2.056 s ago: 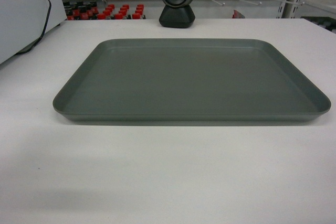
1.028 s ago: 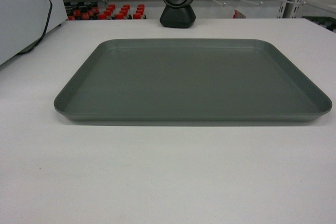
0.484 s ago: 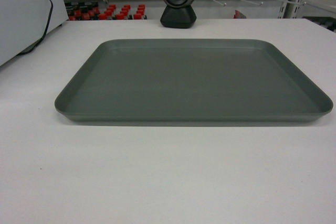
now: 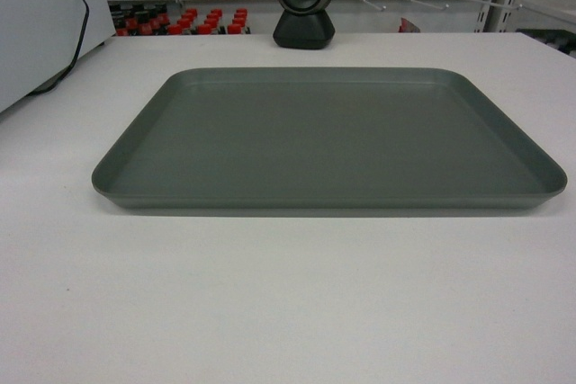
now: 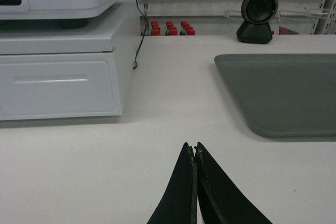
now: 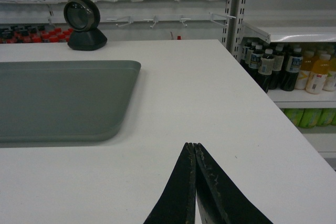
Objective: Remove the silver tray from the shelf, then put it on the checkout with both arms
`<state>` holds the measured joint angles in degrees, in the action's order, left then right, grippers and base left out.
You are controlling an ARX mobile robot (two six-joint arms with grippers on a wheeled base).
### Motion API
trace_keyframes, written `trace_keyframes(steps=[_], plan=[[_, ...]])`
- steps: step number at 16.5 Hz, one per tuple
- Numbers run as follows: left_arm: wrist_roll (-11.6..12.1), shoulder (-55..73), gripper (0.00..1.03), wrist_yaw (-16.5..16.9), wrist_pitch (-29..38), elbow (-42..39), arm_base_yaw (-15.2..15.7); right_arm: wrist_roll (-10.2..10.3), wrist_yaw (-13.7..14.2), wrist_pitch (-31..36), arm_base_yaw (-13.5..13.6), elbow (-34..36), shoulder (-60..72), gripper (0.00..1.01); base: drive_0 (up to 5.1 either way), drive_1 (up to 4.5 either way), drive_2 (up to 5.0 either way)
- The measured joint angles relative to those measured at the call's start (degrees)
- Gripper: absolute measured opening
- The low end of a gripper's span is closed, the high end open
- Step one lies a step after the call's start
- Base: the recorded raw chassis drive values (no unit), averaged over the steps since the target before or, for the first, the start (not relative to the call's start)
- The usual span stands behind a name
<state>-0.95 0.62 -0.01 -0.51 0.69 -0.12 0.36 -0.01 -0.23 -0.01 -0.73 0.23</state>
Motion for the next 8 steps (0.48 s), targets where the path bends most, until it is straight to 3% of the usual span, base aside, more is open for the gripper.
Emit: trace_keyframes(steps=[6, 7, 8], plan=[[0.0, 0.0, 0.01, 0.0, 0.3, 0.0, 0.0, 0.0, 0.0, 0.0, 0.0, 0.0, 0.0, 0.03, 0.0, 0.0, 0.0], [0.0, 0.0, 0.02, 0.0, 0.3, 0.0, 0.0, 0.0, 0.0, 0.0, 0.0, 0.0, 0.0, 0.13, 0.0, 0.0, 0.0], [0.0, 0.0, 0.18, 0.0, 0.3, 0.0, 0.0, 0.0, 0.0, 0.0, 0.0, 0.0, 0.0, 0.29, 0.0, 0.0, 0.0]])
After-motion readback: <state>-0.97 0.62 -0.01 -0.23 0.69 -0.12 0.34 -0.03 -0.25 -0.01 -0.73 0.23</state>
